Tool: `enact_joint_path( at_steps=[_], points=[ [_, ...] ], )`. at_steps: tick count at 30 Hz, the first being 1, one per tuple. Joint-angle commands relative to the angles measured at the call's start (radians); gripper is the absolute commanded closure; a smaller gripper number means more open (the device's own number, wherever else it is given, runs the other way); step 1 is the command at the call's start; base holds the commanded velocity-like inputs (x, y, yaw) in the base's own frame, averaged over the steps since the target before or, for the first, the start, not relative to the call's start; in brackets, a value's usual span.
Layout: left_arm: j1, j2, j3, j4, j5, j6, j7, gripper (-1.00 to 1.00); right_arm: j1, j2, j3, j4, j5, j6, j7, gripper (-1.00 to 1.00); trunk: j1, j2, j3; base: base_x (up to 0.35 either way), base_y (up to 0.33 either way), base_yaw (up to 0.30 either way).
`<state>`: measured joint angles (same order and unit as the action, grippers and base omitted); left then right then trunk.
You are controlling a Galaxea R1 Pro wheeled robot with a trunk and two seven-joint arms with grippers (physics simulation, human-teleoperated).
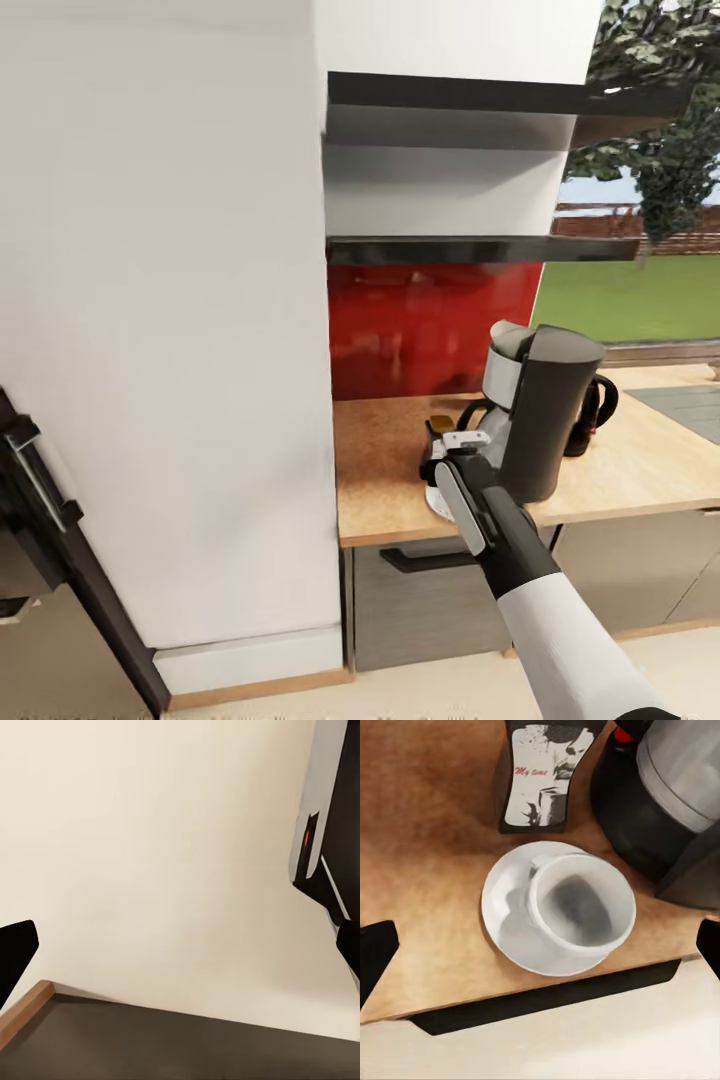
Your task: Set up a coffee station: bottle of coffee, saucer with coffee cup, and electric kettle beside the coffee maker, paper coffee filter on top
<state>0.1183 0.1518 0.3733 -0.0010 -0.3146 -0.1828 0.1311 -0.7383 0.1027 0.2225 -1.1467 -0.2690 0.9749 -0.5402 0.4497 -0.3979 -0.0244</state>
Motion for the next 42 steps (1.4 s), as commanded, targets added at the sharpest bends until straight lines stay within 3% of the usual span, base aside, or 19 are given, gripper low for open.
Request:
enact_joint_path(
  at_steps=[1, 19, 28, 31, 32, 37, 40, 42],
  points=[
    [0.0, 0.0, 0.007, 0.0, -0.011, -0.003, 0.003, -1.0, -0.001, 0.0, 0.001, -0.001, -0.01, 0.002, -0.01, -1.0, 0.0, -0.002, -0.002, -0.141, 0.223, 0.0],
    [0.0, -0.003, 0.007, -0.001, -0.012, -0.004, 0.003, -1.0, 0.002, -0.007, 0.0, 0.002, -0.009, -0.023, -0.01, -1.0, 0.0, -0.002, -0.002, -0.015, 0.083, 0.0],
    [0.0, -0.004, 0.007, -0.002, -0.012, -0.006, 0.002, -1.0, 0.039, -0.021, 0.005, 0.009, 0.006, -0.485, -0.008, -1.0, 0.0, -0.002, -0.002, 0.0, 0.0, 0.0],
    [0.0, -0.004, 0.007, -0.001, -0.012, -0.007, 0.002, -1.0, 0.065, -0.041, 0.02, 0.009, 0.066, -0.688, -0.007, -1.0, 0.0, -0.002, -0.002, 0.0, 0.0, 0.0],
    [0.0, -0.004, 0.007, -0.001, -0.012, -0.007, 0.001, -1.0, 0.068, -0.044, 0.026, 0.009, 0.084, -0.721, -0.007, -1.0, 0.0, -0.002, -0.002, 0.0, 0.0, 0.0],
    [0.0, -0.003, 0.006, -0.001, -0.012, -0.007, 0.001, -1.0, 0.131, -0.053, 0.058, 0.019, 0.307, -0.951, -0.009, -1.0, 0.0, -0.002, -0.002, 0.0, 0.0, 0.0],
    [0.0, -0.002, 0.007, -0.002, -0.012, -0.007, 0.0, -1.0, 0.164, -0.051, 0.062, 0.049, 0.404, -1.036, -0.013, -1.0, 0.0, -0.002, -0.002, 0.0, 0.0, 0.0],
    [0.0, -0.001, 0.008, -0.002, -0.012, -0.006, -0.003, -1.0, 0.177, -0.048, 0.063, 0.079, 0.445, -1.102, -0.016, -1.0, 0.0, -0.002, -0.002, 0.0, 0.0, 0.0]
  ],
)
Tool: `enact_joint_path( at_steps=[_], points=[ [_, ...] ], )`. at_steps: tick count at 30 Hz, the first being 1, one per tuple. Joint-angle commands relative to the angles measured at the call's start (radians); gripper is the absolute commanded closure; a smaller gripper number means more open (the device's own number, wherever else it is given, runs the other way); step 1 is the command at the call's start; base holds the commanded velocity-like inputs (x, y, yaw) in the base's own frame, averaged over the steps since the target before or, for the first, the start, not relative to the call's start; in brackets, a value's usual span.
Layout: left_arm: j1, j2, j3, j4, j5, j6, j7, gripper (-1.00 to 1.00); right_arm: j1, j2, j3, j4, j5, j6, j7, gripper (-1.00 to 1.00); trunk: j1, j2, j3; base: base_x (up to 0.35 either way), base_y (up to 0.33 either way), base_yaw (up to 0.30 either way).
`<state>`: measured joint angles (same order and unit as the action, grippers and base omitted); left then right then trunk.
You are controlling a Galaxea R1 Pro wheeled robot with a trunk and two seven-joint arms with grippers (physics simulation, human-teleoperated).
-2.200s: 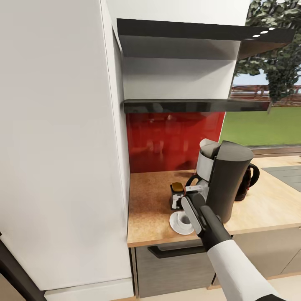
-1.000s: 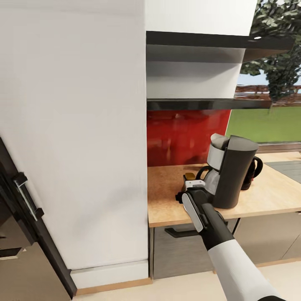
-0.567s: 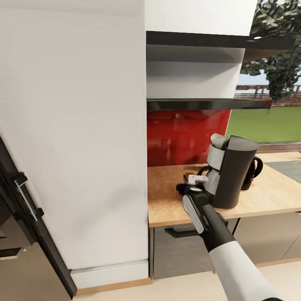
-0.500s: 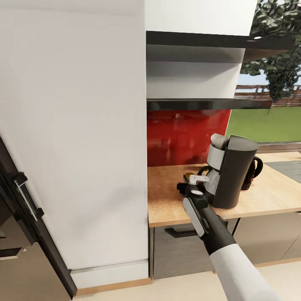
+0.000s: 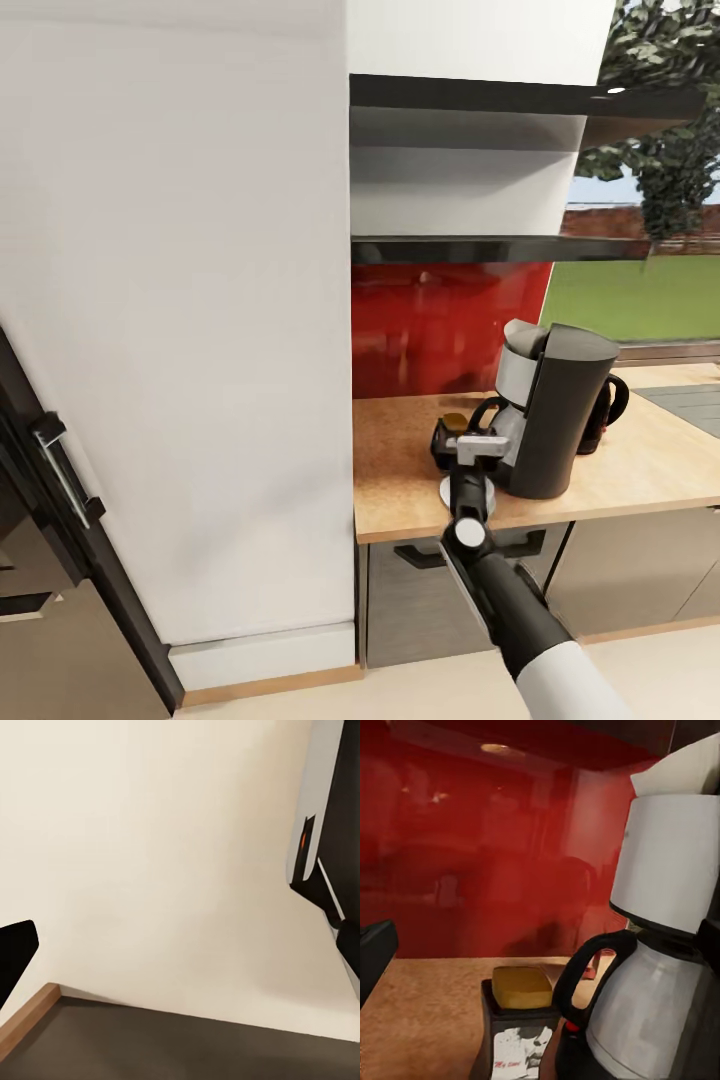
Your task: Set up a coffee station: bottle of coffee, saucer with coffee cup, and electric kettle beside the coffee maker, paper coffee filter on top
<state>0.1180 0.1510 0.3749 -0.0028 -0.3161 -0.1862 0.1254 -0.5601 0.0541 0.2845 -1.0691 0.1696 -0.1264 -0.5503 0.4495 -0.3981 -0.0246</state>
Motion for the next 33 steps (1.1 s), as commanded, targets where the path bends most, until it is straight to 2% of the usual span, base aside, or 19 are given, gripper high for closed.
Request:
enact_joint_path(
  at_steps=[1, 7, 10, 13, 14, 16, 19, 23, 28, 33],
  points=[
    [-0.001, 0.0, 0.007, -0.001, -0.011, -0.003, 0.002, -1.0, 0.007, 0.001, 0.002, 0.013, 0.017, -0.033, -0.008, -1.0, 0.001, -0.002, -0.002, 0.0, 0.0, 0.0],
    [-0.001, -0.001, 0.009, -0.003, -0.011, -0.002, -0.001, -1.0, 0.062, 0.001, 0.0, 0.059, 0.034, -0.242, -0.012, -1.0, 0.001, -0.002, -0.002, 0.0, 0.0, 0.0],
    [-0.002, -0.001, 0.009, -0.003, -0.011, -0.002, -0.001, -1.0, 0.089, 0.002, -0.001, 0.13, 0.035, -0.37, -0.019, -1.0, 0.001, -0.002, -0.002, 0.0, 0.0, 0.0],
    [-0.003, -0.002, 0.009, -0.004, -0.012, -0.002, -0.001, -1.0, 0.101, 0.003, -0.002, 0.23, 0.035, -0.48, -0.096, -1.0, 0.001, -0.002, -0.002, 0.0, 0.0, 0.0],
    [-0.003, -0.002, 0.009, -0.004, -0.012, -0.002, -0.001, -1.0, 0.103, 0.003, -0.002, 0.249, 0.035, -0.496, -0.115, -1.0, 0.001, -0.002, -0.002, 0.0, 0.0, 0.0],
    [-0.003, -0.003, 0.009, -0.005, -0.012, -0.003, -0.002, -1.0, 0.11, 0.002, -0.002, 0.337, 0.036, -0.588, -0.203, -1.0, 0.001, -0.002, -0.002, 0.0, 0.0, 0.0],
    [-0.003, -0.003, 0.009, -0.005, -0.012, -0.004, -0.002, -1.0, 0.113, 0.001, -0.002, 0.416, 0.036, -0.694, -0.253, -1.0, 0.001, -0.002, -0.002, 0.0, 0.0, 0.0],
    [-0.003, -0.005, 0.009, -0.005, -0.012, -0.005, -0.003, -1.0, 0.126, 0.001, -0.002, 0.536, 0.039, -0.842, -0.271, -1.0, 0.001, -0.002, -0.002, 0.0, 0.0, 0.0],
    [-0.003, -0.005, 0.01, -0.005, -0.011, -0.005, -0.003, -1.0, 0.14, -0.002, -0.003, 0.645, 0.037, -0.897, -0.287, -1.0, 0.001, -0.002, -0.002, 0.0, 0.0, 0.0],
    [-0.003, -0.006, 0.01, -0.005, -0.011, -0.006, -0.003, -1.0, 0.145, -0.002, -0.003, 0.748, 0.034, -0.903, -0.369, -1.0, 0.001, -0.002, -0.002, 0.0, 0.0, 0.0]
  ],
)
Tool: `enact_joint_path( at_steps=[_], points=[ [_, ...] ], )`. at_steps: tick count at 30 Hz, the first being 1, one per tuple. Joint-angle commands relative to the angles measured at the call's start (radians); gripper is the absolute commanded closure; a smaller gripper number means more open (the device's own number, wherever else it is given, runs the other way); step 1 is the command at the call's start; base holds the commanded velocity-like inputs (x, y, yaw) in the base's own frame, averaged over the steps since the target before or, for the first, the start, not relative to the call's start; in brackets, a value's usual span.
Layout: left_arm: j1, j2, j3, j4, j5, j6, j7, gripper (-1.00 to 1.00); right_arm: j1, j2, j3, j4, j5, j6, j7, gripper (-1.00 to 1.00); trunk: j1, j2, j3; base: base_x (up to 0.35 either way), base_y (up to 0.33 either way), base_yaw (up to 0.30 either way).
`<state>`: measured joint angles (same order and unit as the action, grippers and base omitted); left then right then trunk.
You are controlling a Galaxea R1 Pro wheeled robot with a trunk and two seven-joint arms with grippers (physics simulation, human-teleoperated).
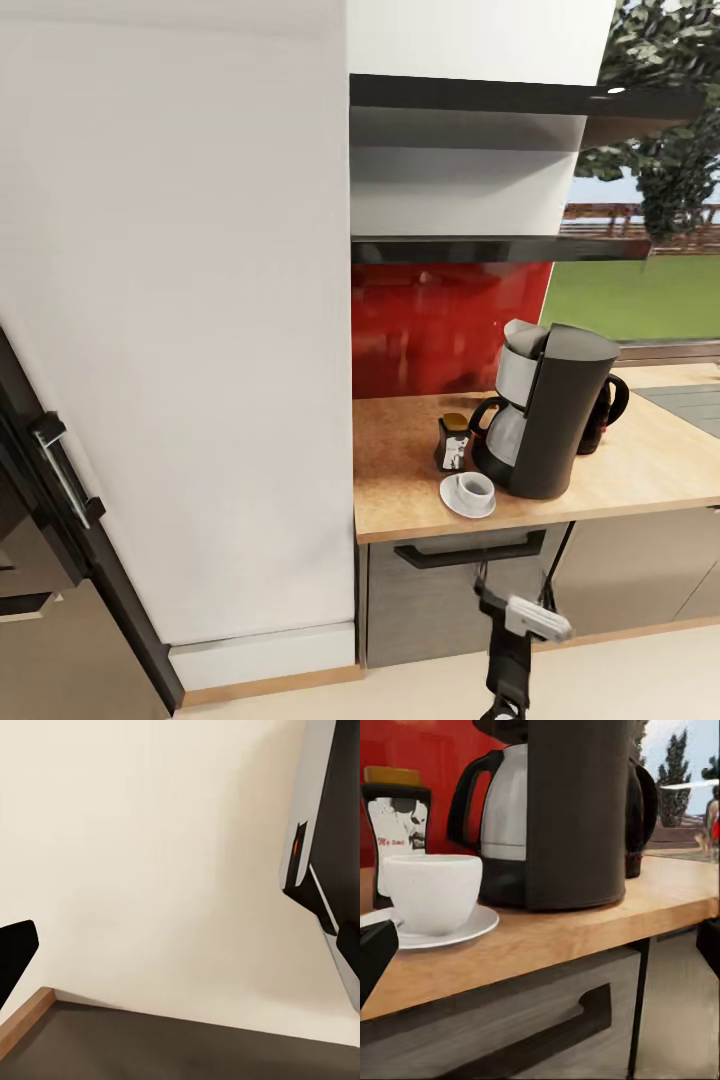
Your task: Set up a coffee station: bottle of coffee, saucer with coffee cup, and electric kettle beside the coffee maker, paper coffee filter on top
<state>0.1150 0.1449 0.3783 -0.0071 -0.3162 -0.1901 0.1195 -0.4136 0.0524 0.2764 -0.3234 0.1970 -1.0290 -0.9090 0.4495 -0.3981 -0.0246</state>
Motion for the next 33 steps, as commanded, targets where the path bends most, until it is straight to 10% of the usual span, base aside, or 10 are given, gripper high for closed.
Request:
enact_joint_path(
  at_steps=[1, 10, 20, 28, 33],
  points=[
    [0.0, 0.0, 0.007, -0.001, -0.011, -0.003, 0.003, -1.0, -0.001, 0.001, 0.005, 0.028, 0.006, 0.0, -0.021, -1.0, 0.001, -0.002, -0.002, 0.0, 0.0, 0.0],
    [0.0, -0.001, 0.008, -0.002, -0.01, -0.006, 0.003, -1.0, 0.002, 0.014, 0.007, 0.272, 0.006, 0.008, -0.034, -1.0, 0.001, -0.002, -0.002, 0.0, 0.0, 0.0],
    [-0.004, -0.019, 0.007, -0.004, -0.009, -0.009, 0.003, -1.0, 0.128, 0.021, 0.006, 0.3, 0.005, 0.034, 0.06, -1.0, 0.001, -0.002, -0.002, 0.0, 0.0, 0.0],
    [-0.008, -0.021, 0.007, -0.005, -0.009, -0.009, 0.003, -1.0, 0.209, 0.019, -0.007, 0.3, -0.003, 0.262, 0.311, -1.0, 0.001, -0.002, -0.002, 0.0, 0.0, 0.0],
    [-0.008, -0.021, 0.006, -0.005, -0.009, -0.009, 0.003, -1.0, 0.215, 0.014, -0.144, 0.299, -0.085, 0.538, 0.534, -1.0, 0.001, -0.002, -0.002, 0.0, 0.0, 0.0]
  ],
)
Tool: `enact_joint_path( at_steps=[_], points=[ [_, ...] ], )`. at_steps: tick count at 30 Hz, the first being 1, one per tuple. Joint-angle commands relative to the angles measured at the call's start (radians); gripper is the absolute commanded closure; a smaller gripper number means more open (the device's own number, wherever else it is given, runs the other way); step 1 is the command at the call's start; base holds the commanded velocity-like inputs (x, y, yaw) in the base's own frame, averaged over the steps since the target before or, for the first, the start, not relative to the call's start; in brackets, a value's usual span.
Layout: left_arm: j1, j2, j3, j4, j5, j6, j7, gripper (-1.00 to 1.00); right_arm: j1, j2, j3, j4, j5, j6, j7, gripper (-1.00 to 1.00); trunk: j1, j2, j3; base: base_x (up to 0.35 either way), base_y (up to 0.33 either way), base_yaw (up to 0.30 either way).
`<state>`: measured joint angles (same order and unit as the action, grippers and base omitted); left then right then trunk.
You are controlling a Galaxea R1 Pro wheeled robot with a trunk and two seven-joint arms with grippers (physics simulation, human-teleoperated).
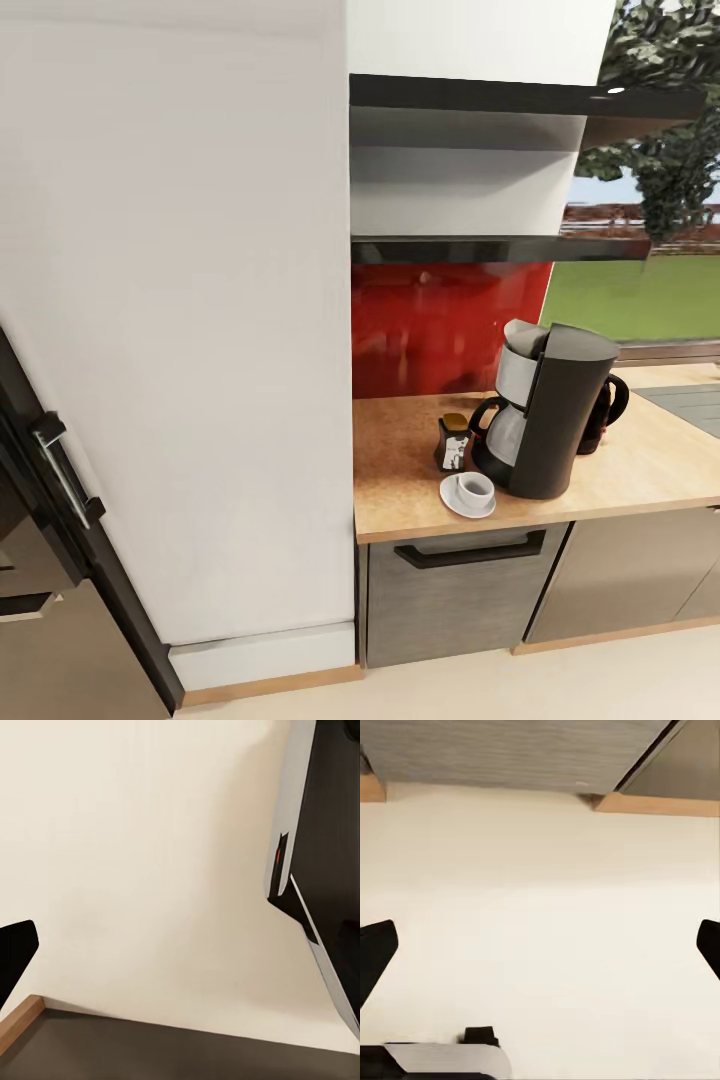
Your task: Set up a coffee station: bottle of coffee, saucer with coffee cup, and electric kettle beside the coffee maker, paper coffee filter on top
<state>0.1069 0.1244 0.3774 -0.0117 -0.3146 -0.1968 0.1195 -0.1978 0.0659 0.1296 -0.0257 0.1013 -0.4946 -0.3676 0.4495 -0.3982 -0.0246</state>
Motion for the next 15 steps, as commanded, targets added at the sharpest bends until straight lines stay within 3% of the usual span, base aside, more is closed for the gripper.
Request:
enact_joint_path(
  at_steps=[1, 4, 6, 11, 15],
  points=[
    [0.0, 0.0, 0.006, -0.001, -0.011, -0.003, 0.003, -1.0, -0.001, -0.005, -0.03, 0.0, -0.006, 0.082, 0.068, -1.0, 0.001, -0.002, -0.002, 0.0, 0.0, 0.0],
    [0.0, 0.0, 0.006, -0.001, -0.011, -0.003, 0.003, -1.0, 0.0, -0.045, -0.082, -0.025, -0.029, 0.302, 0.264, -1.0, 0.001, -0.002, -0.002, 0.0, 0.0, 0.0],
    [0.0, 0.001, 0.006, -0.001, -0.011, -0.003, 0.003, -1.0, 0.0, -0.064, -0.092, -0.057, -0.033, 0.392, 0.311, -1.0, 0.001, -0.002, -0.002, 0.0, 0.0, 0.0],
    [0.0, 0.001, 0.004, -0.001, -0.011, -0.001, 0.003, -1.0, 0.0, -0.092, -0.101, -0.102, -0.039, 0.624, 0.363, -1.0, 0.001, -0.002, -0.002, 0.0, 0.0, 0.0],
    [0.001, 0.001, 0.0, -0.001, -0.011, -0.001, 0.003, -1.0, 0.0, -0.094, -0.1, -0.105, -0.038, 0.699, 0.368, -1.0, 0.001, -0.002, -0.002, 0.0, 0.0, 0.0]
  ],
)
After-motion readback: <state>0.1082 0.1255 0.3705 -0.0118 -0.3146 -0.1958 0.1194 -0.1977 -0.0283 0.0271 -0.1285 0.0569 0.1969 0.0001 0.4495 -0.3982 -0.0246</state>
